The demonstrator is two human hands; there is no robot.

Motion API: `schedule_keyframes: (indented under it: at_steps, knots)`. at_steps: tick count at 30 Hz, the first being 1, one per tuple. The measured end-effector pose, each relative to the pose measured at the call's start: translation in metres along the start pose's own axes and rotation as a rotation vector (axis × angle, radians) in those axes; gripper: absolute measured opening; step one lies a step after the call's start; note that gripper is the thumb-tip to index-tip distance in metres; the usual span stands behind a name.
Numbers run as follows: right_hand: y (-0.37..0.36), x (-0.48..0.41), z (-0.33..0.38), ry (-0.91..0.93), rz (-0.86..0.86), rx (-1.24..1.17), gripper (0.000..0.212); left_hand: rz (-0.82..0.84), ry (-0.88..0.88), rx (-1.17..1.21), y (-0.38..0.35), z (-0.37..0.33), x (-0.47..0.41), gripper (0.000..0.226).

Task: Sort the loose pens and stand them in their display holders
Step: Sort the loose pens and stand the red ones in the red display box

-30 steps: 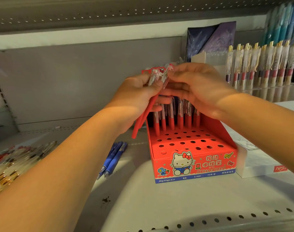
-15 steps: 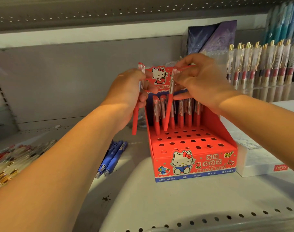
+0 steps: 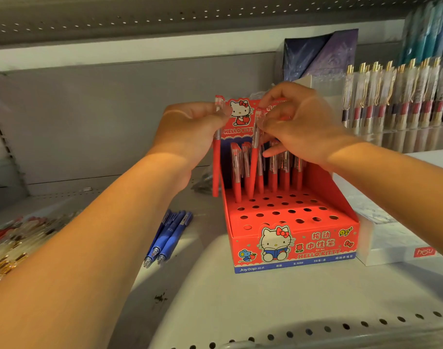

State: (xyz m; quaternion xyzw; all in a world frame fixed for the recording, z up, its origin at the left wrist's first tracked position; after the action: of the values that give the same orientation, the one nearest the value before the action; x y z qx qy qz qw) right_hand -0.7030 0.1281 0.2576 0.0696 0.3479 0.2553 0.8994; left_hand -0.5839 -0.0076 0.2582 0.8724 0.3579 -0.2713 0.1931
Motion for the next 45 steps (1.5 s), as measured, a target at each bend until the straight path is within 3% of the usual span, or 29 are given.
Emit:
schedule_keyframes:
  at_steps: [4, 12, 20, 25, 28, 31, 35, 40, 45]
  knots:
    - [-0.001, 0.001, 0.002, 0.007, 0.008, 0.007, 0.027, -0.011, -0.043, 0.023, 0.001, 0.000, 0.000, 0.005]
    - [-0.008, 0.003, -0.003, -0.033, 0.093, 0.069, 0.025, -0.033, -0.101, 0.071, 0.001, -0.002, -0.001, 0.010]
    - [-0.023, 0.011, -0.015, -0.130, 0.292, 0.152, 0.012, 0.005, -0.134, 0.102, -0.002, -0.004, 0.001, 0.011]
    - [-0.019, 0.008, -0.013, -0.106, 0.291, 0.206, 0.011, 0.012, -0.148, 0.123, -0.002, -0.004, 0.002, 0.011]
    - [-0.014, 0.005, -0.006, -0.002, 0.219, 0.279, 0.014, 0.020, -0.150, 0.165, -0.002, -0.005, 0.002, 0.012]
    - [-0.011, 0.004, 0.008, 0.078, 0.155, 0.100, 0.022, 0.020, -0.165, 0.197, -0.002, -0.007, 0.002, 0.012]
    - [-0.015, 0.013, 0.019, 0.080, 0.269, -0.207, 0.027, 0.029, -0.173, 0.239, -0.004, -0.008, 0.004, 0.015]
    - [-0.021, 0.019, 0.018, 0.059, 0.281, -0.224, 0.040, 0.045, -0.181, 0.231, -0.006, -0.008, 0.005, 0.015]
    - [-0.020, 0.019, 0.018, 0.061, 0.300, -0.223, 0.039, 0.047, -0.199, 0.198, -0.007, -0.008, 0.006, 0.014]
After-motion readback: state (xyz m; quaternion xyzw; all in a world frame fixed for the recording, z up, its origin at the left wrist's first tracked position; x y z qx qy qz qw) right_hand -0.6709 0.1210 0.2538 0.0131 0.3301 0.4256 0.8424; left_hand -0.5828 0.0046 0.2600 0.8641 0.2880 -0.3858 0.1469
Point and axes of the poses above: each hand's wrist, its own x-axis away from the middle knuckle, its own y-axis out of the back of the hand, z = x × y, the point moved 4 cm from there along -x, towards the middle knuckle, and after that the axes turned 6 degrees about -y, right-handed, at the moved point
